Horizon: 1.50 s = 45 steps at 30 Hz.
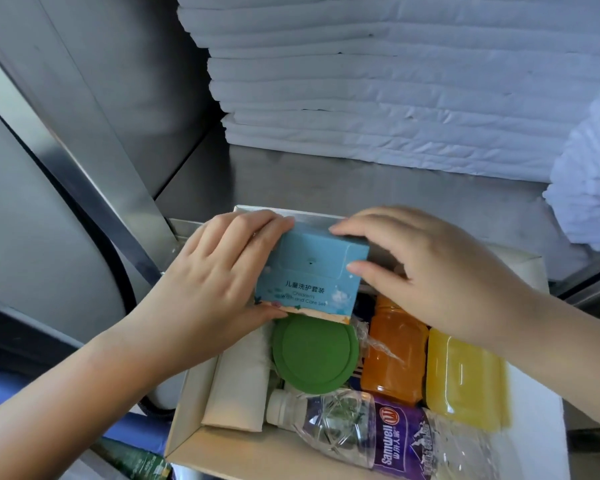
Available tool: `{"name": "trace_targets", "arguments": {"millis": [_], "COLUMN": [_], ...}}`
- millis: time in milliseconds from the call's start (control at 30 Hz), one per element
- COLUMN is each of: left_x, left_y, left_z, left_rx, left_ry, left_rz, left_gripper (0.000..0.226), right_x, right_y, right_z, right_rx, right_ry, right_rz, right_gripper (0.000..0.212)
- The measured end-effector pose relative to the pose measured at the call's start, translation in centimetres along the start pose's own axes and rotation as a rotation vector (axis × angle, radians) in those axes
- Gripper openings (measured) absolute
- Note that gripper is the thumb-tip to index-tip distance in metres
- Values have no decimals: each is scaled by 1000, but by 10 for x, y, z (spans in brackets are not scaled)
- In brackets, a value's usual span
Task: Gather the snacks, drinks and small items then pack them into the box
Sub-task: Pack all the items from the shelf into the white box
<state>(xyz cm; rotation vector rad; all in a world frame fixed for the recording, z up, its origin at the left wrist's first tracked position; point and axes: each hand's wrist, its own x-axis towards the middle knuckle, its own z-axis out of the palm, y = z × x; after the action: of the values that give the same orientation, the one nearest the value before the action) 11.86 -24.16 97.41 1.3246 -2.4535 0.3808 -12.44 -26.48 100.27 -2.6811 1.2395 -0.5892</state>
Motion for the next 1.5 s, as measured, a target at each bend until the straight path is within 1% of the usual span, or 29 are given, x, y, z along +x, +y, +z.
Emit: {"name": "trace_targets", "arguments": {"millis": [67, 167, 300, 400, 500, 600, 767, 933, 1100, 1200, 1233, 1300, 1367, 1400, 1433, 1500], "left_x": [-2, -3, -3, -3, -3, -3, 1, 4, 3, 6, 7, 8, 8, 8, 7, 7], "left_y": [-1, -6, -11, -12, -16, -18, -9, -6, -5, -3, -2, 0, 0, 0, -1, -2], "left_z": [-1, -2, -4, -4, -4, -4, 0, 3, 1, 2, 3, 4, 4, 4, 4, 4], "left_rx": [-5, 11, 61, 89, 82, 65, 35, 47, 71, 90, 91, 86, 80, 77, 73, 70], "left_ry": [-33, -102, -158, -152, -159, -176, -213, -187, -159, -135, -127, -111, -102, -99, -98, -103], "left_rz": [-16, -50, -54, -45, -46, -40, 10, -17, -57, -73, -81, -91, -90, -90, -90, -82], "left_gripper": [79, 83, 84, 78, 64, 64, 64, 65, 50, 47, 47, 46, 45, 44, 43, 42], "right_x": [-2, -5, -6, -6, -5, 0, 3, 8, 12, 10, 8, 4, -1, -3, -4, -4], "right_y": [-2, -4, -4, -5, -6, -6, -15, -18, -13, -16, -16, -16, -13, -11, -10, -11], "right_z": [6, 12, 17, 22, 27, 31, 30, 34, 29, 29, 28, 25, 24, 25, 26, 26], "right_rx": [-127, -202, -232, -278, -288, -313, -275, -250, -207, -275, -283, -220, -126, -123, -126, -109], "right_ry": [1, -36, -112, -148, -142, -140, -179, -167, -182, -143, -139, -185, -240, -258, -257, -196], "right_rz": [-71, -119, -144, -151, -162, -192, -148, -172, -180, -254, -250, -158, -53, -32, -27, -37], "right_gripper": [46, 54, 59, 63, 57, 53, 65, 55, 55, 43, 37, 32, 35, 38, 39, 44]}}
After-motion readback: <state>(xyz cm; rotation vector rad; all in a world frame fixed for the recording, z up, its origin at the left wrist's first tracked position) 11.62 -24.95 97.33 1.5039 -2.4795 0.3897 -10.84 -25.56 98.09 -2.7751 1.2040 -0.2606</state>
